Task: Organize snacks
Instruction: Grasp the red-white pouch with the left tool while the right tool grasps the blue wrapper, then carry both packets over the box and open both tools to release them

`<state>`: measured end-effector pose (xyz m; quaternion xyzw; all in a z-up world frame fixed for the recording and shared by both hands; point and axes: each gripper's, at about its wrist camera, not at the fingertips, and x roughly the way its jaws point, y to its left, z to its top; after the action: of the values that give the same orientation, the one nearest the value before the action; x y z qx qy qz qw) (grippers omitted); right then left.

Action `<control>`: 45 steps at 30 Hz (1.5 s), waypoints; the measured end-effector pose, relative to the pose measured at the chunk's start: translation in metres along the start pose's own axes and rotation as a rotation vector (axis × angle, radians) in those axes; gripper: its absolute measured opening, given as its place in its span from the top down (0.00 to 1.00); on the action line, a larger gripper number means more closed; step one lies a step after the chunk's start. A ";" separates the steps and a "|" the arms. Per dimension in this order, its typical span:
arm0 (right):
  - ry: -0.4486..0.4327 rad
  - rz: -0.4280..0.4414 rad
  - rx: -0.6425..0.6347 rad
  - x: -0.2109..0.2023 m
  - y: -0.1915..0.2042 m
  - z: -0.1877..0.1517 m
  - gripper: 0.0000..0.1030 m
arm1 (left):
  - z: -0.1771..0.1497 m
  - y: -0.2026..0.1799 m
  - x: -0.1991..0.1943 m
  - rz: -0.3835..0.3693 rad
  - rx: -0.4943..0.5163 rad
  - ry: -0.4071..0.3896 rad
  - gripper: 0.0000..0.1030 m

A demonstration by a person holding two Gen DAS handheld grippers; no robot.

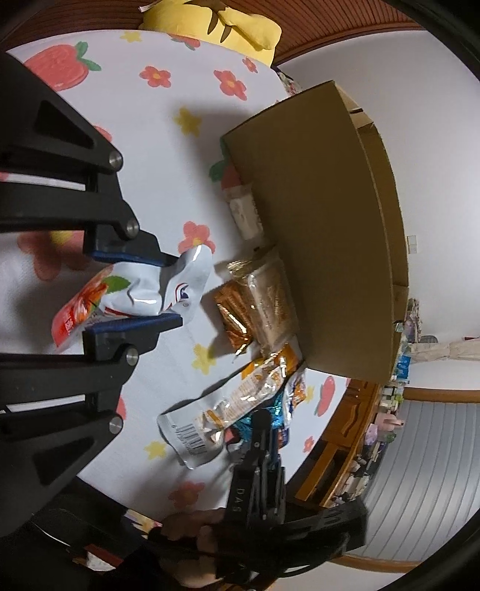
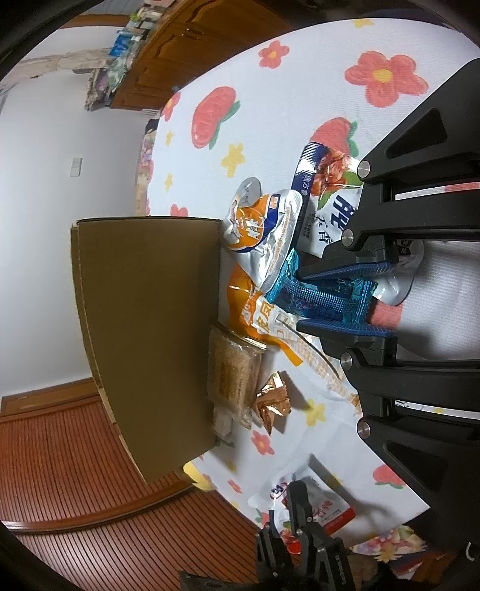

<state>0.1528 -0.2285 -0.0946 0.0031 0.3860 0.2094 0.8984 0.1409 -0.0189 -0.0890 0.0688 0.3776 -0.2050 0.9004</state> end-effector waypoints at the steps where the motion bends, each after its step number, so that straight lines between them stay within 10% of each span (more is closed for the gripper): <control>1: -0.004 0.000 0.000 -0.001 0.000 0.000 0.81 | 0.001 0.000 0.000 0.001 -0.002 -0.003 0.79; 23: -0.066 0.005 -0.060 -0.020 0.011 0.009 0.81 | 0.057 0.009 -0.026 0.007 -0.021 -0.159 0.79; 45: -0.164 0.079 -0.201 -0.018 0.022 0.145 0.81 | 0.149 0.062 -0.014 0.092 -0.037 -0.215 0.79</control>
<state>0.2348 -0.1929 0.0231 -0.0545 0.2879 0.2810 0.9139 0.2554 -0.0002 0.0240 0.0472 0.2790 -0.1626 0.9453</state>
